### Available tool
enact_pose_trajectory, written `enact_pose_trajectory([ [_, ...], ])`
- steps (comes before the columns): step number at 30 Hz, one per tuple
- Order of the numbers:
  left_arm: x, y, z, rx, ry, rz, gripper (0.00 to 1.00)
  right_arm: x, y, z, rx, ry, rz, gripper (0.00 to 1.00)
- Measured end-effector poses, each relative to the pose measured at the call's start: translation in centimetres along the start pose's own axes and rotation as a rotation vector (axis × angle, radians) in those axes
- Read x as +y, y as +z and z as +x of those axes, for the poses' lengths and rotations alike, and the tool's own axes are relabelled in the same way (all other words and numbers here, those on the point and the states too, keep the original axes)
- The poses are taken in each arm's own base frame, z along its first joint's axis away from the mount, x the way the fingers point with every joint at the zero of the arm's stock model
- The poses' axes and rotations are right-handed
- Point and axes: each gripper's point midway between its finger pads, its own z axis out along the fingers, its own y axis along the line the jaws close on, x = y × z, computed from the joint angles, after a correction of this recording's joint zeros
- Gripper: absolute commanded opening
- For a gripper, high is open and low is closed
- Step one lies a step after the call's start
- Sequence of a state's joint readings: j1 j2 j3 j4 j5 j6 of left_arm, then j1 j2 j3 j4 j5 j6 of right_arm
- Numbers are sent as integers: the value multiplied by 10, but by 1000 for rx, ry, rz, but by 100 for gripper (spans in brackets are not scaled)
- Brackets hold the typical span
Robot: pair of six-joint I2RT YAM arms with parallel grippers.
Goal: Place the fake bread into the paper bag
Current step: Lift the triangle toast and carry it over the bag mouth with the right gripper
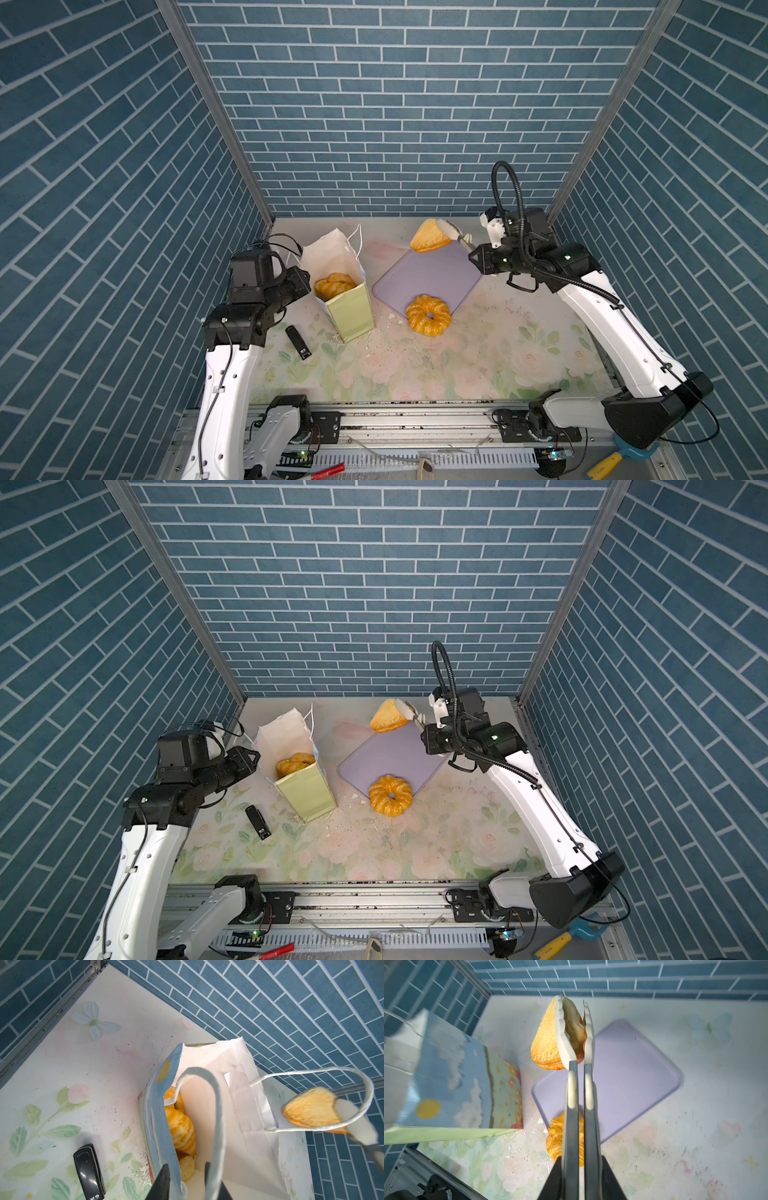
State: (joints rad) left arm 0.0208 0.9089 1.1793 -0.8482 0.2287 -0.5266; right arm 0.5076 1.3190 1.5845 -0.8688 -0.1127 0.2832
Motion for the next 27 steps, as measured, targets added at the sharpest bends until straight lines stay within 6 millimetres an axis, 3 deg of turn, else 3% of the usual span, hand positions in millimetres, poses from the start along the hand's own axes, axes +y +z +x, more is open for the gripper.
enact_pose_trajectory([
  [5, 1, 0, 0, -1, 0, -3, 31, 29, -54, -56, -193, -84, -64, 6],
  [11, 1, -1, -1, -5, 0, -6, 31, 86, -94, -85, -317, -258, -183, 7],
  [13, 2, -2, -1, -12, 4, -13, 37, 110, -98, -89, -335, -331, -233, 7],
  [18, 6, -11, -9, -46, 27, -52, 57, 160, -79, -85, -309, -485, -319, 7],
  [22, 10, -30, -21, -121, 52, -99, 62, 185, -45, -61, -213, -574, -353, 7],
  [27, 17, -49, -25, -183, 60, -136, 63, 203, -18, -32, -116, -657, -375, 8],
])
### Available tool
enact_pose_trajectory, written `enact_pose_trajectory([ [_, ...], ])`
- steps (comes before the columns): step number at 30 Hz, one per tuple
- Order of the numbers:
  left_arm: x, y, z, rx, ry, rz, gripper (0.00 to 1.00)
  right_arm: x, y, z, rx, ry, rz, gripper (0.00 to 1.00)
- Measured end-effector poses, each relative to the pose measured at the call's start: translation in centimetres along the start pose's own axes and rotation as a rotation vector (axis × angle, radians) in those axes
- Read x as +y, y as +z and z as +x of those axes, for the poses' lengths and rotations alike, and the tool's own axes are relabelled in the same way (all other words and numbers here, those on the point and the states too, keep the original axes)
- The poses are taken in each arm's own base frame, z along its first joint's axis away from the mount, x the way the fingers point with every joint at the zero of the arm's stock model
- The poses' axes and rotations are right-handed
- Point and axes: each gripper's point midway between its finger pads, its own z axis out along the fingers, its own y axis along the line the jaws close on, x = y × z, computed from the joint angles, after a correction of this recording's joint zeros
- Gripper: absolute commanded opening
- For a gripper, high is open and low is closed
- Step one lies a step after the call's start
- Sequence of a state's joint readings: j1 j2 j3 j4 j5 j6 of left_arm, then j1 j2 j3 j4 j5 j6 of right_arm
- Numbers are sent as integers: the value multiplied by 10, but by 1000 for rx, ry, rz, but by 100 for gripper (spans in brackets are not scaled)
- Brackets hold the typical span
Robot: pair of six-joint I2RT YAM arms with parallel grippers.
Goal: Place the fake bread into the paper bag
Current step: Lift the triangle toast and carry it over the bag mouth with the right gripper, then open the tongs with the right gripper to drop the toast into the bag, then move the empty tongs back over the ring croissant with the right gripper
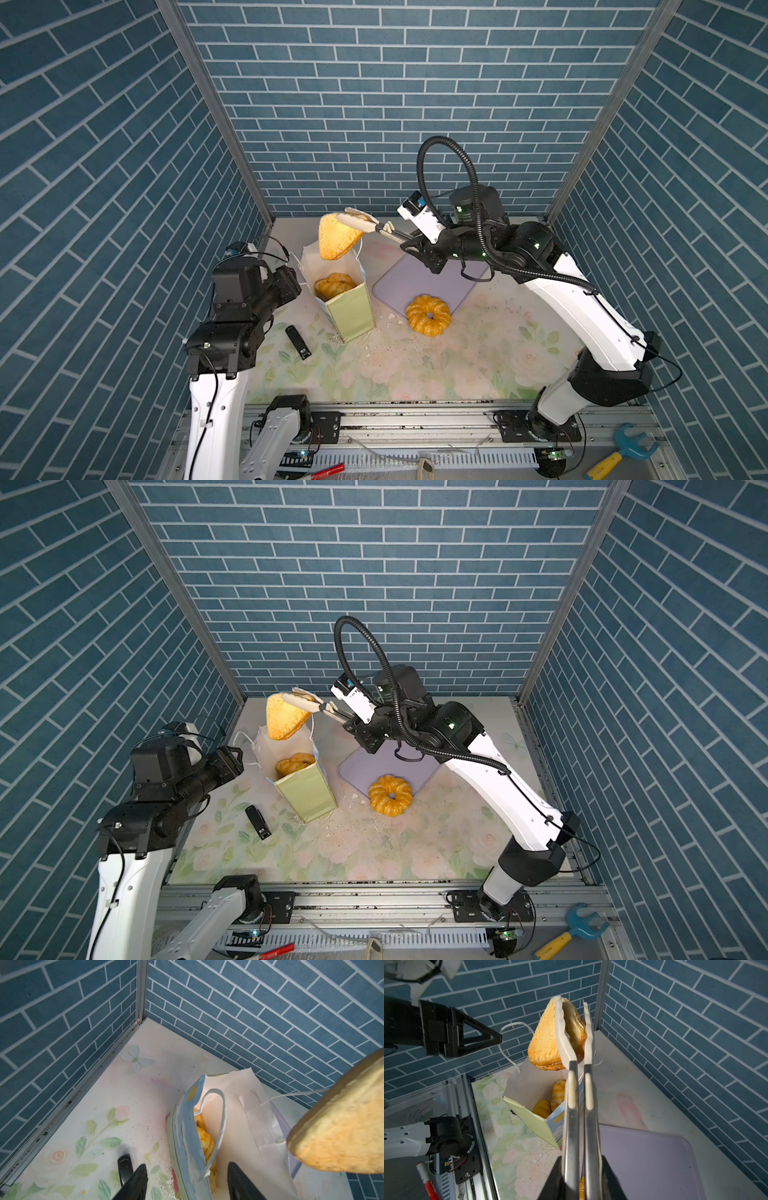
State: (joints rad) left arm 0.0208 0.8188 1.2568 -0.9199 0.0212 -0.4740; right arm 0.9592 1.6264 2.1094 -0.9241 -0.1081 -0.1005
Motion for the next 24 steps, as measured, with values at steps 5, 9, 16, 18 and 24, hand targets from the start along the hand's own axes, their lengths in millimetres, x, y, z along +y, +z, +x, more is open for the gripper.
enact_pose_trajectory([
  [5, 2, 1, 1, 2, 0, -8, 63, 11, 16, 15, 67, -50, -8, 9],
  [9, 3, 7, 6, 23, 0, -12, 63, 13, 28, 24, 109, -62, -12, 13],
  [16, 0, 16, 12, 60, 4, 0, 64, 9, 50, 33, 156, -80, -1, 35],
  [18, -1, 18, 13, 72, 9, 6, 64, 8, 53, 29, 148, -81, 4, 37],
  [24, -3, 24, 19, 100, 16, 21, 65, 5, 39, 2, 72, -87, 18, 40],
])
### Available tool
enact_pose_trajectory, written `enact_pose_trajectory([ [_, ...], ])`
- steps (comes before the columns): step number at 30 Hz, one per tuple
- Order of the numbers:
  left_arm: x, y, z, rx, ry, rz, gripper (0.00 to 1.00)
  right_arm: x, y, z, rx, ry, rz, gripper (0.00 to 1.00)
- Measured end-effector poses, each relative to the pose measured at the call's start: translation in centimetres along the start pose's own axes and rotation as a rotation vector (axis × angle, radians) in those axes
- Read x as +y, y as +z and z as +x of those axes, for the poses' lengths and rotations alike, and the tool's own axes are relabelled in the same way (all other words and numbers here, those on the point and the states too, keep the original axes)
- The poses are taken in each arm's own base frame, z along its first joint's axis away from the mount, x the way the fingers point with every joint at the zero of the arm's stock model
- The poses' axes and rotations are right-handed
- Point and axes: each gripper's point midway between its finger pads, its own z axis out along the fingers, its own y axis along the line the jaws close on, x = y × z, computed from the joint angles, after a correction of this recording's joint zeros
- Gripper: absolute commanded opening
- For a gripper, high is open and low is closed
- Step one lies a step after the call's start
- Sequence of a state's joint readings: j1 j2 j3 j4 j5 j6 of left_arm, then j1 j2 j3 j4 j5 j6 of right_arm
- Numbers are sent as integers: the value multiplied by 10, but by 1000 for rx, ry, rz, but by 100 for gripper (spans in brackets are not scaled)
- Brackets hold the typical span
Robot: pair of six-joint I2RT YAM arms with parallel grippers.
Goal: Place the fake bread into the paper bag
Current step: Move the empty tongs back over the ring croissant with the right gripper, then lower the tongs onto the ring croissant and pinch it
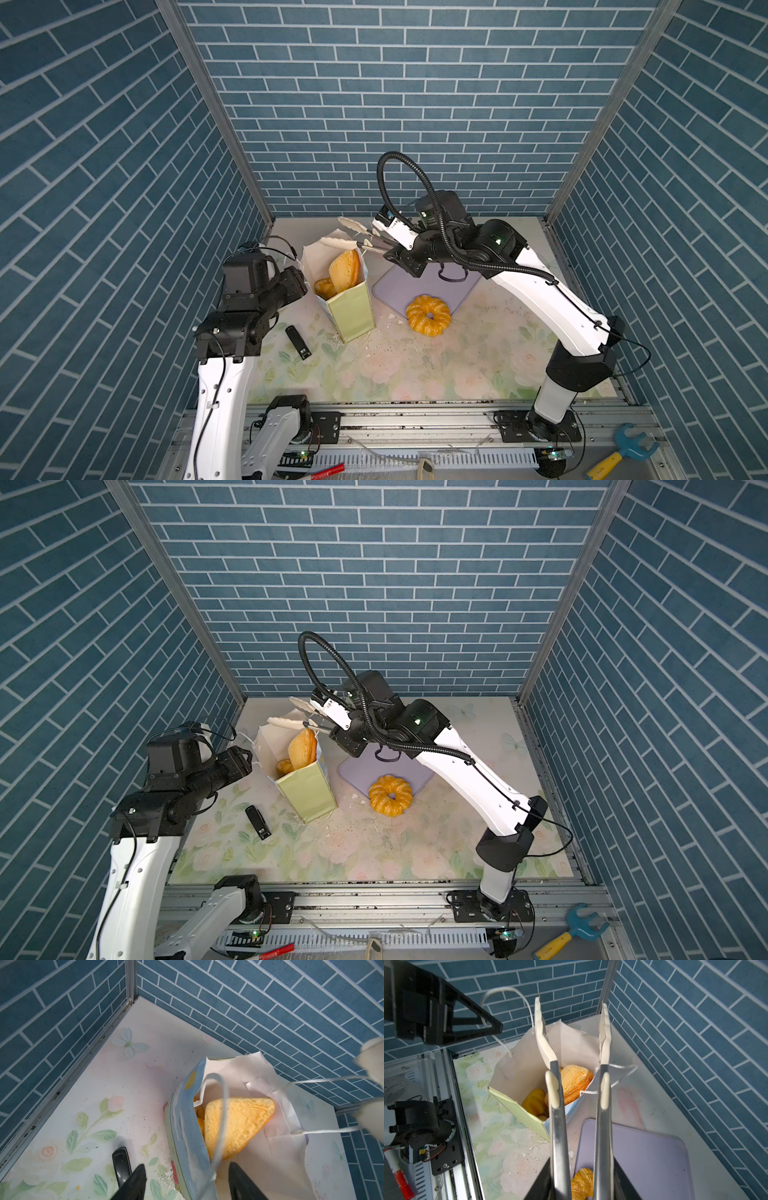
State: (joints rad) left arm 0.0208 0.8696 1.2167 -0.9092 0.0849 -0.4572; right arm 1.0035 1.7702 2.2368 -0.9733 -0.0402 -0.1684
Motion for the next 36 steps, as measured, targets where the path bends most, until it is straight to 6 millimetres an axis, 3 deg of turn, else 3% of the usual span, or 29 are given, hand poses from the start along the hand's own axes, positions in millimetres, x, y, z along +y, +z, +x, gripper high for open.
enact_pose_trajectory([
  [6, -2, 4, 1, 16, 1, 11, 65, -10, -23, -16, -59, 11, 40, 41],
  [11, -5, 7, 2, 22, -2, 28, 64, -39, -57, -5, -66, 89, 123, 42],
  [16, -9, 7, -1, 11, -5, 44, 65, -95, -100, 59, 6, 283, 273, 45],
  [20, -10, 7, -2, 10, -6, 49, 64, -116, -105, 118, 123, 413, 336, 45],
  [23, -11, 6, -2, 8, -6, 52, 65, -110, -87, 159, 242, 468, 304, 45],
  [29, -11, 6, -2, 7, -6, 53, 65, -79, -54, 248, 531, 564, 188, 46],
  [32, -11, 6, -2, 7, -6, 54, 65, -68, -51, 268, 605, 585, 155, 47],
  [36, -11, 6, -2, 8, -6, 53, 65, -61, -51, 277, 644, 598, 134, 47],
])
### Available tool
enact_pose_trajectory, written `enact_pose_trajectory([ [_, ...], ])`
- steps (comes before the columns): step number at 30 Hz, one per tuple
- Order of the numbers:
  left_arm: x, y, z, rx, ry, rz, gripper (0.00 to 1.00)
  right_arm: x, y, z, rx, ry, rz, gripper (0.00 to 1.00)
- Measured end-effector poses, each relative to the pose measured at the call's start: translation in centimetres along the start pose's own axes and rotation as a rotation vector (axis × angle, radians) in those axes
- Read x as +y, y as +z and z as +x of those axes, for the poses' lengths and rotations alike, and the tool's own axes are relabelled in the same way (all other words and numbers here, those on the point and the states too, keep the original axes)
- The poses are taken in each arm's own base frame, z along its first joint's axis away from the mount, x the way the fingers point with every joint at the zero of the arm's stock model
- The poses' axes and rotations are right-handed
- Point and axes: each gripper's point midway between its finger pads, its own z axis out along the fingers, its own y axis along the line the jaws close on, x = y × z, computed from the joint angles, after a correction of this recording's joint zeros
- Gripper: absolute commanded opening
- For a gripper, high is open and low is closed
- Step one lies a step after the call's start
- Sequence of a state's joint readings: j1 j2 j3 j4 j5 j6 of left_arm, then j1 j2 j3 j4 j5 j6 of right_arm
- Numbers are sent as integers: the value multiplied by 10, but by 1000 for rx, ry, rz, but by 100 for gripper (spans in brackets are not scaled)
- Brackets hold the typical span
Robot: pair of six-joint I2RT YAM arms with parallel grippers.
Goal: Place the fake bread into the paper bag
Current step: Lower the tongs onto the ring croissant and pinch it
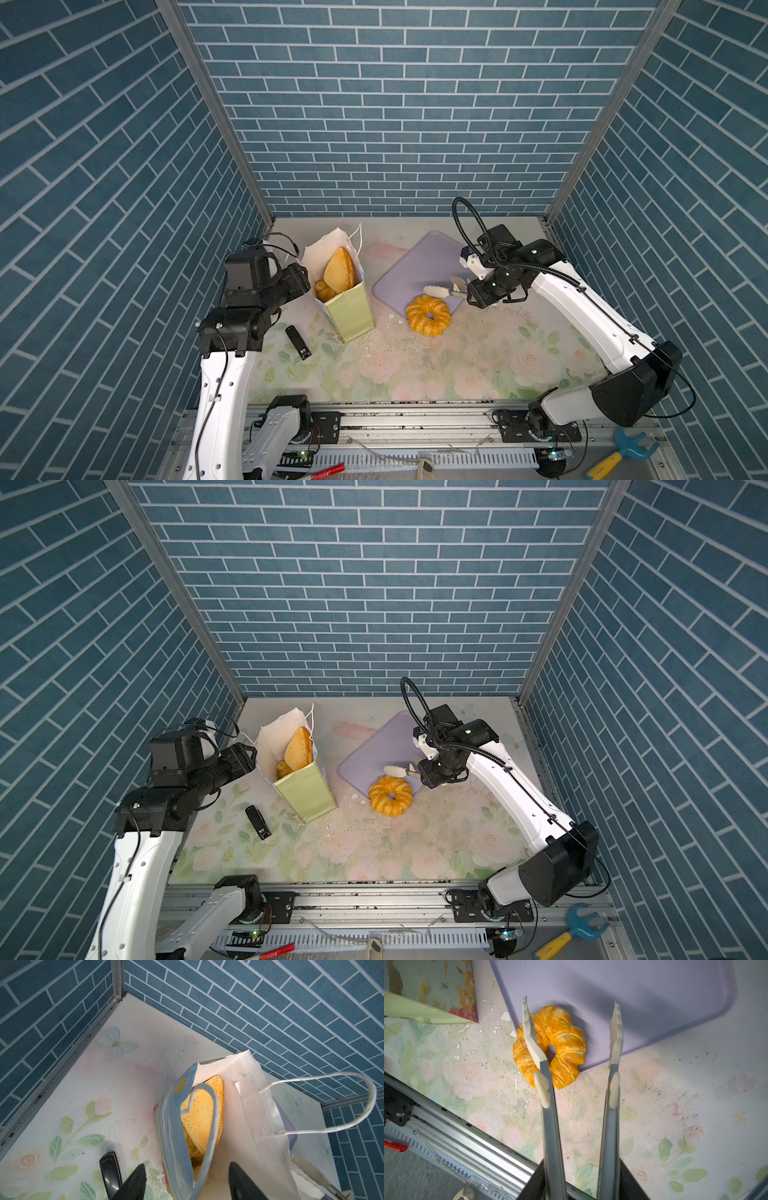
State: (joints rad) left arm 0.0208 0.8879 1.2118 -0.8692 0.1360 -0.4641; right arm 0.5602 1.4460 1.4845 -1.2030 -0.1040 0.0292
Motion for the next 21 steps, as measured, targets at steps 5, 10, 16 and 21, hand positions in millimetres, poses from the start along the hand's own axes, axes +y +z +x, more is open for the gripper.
enact_pose_trajectory([
  [5, 0, 0, 0, 1, 0, 0, 65, -1, 14, 10, 61, 6, -2, 47],
  [10, 1, 2, 2, 5, 0, -2, 65, -2, 28, 25, 135, 11, -5, 47],
  [16, 2, 5, 4, 14, -5, -3, 65, -2, 41, 32, 176, 12, -16, 46],
  [21, 2, 5, 4, 14, -10, -3, 65, -1, 51, 32, 193, 12, -26, 37],
])
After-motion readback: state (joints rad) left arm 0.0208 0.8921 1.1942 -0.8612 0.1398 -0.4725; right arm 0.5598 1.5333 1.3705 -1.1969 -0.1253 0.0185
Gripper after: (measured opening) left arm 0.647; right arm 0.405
